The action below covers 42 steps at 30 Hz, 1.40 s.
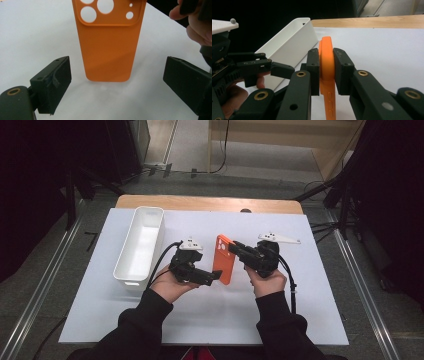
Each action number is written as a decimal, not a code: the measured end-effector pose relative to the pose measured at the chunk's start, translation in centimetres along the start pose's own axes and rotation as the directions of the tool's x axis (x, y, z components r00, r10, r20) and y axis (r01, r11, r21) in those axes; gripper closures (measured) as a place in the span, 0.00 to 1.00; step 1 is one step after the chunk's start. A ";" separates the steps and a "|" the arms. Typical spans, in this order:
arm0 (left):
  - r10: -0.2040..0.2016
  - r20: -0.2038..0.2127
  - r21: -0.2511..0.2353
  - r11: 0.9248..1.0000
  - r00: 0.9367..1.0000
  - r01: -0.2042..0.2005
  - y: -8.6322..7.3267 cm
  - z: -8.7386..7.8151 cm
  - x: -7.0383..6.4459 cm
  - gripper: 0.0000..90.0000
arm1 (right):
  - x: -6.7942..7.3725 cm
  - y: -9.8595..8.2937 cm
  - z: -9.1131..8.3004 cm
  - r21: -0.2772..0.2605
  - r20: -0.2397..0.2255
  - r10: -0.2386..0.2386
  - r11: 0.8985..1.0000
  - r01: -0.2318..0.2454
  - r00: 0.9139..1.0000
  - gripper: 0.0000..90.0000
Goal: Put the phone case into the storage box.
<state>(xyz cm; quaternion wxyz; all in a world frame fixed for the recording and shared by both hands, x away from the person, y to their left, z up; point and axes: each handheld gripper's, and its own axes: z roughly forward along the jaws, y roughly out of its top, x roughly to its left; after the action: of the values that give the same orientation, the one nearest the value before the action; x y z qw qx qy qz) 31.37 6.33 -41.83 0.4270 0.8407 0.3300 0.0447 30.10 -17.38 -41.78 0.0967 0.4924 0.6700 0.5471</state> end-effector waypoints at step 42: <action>-0.002 -0.040 -0.020 1.000 0.999 0.001 1.1 1.2 0.2 0.01 | 2.6 -1.1 0.3 0.010 -0.066 0.003 1.000 -0.002 0.998 0.83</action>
<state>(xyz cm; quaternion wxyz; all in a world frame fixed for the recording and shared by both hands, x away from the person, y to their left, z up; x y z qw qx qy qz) 32.52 5.22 -41.83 0.4289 0.8350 0.3385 0.0647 28.39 -15.06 -41.76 0.0716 0.4754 0.6749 0.5598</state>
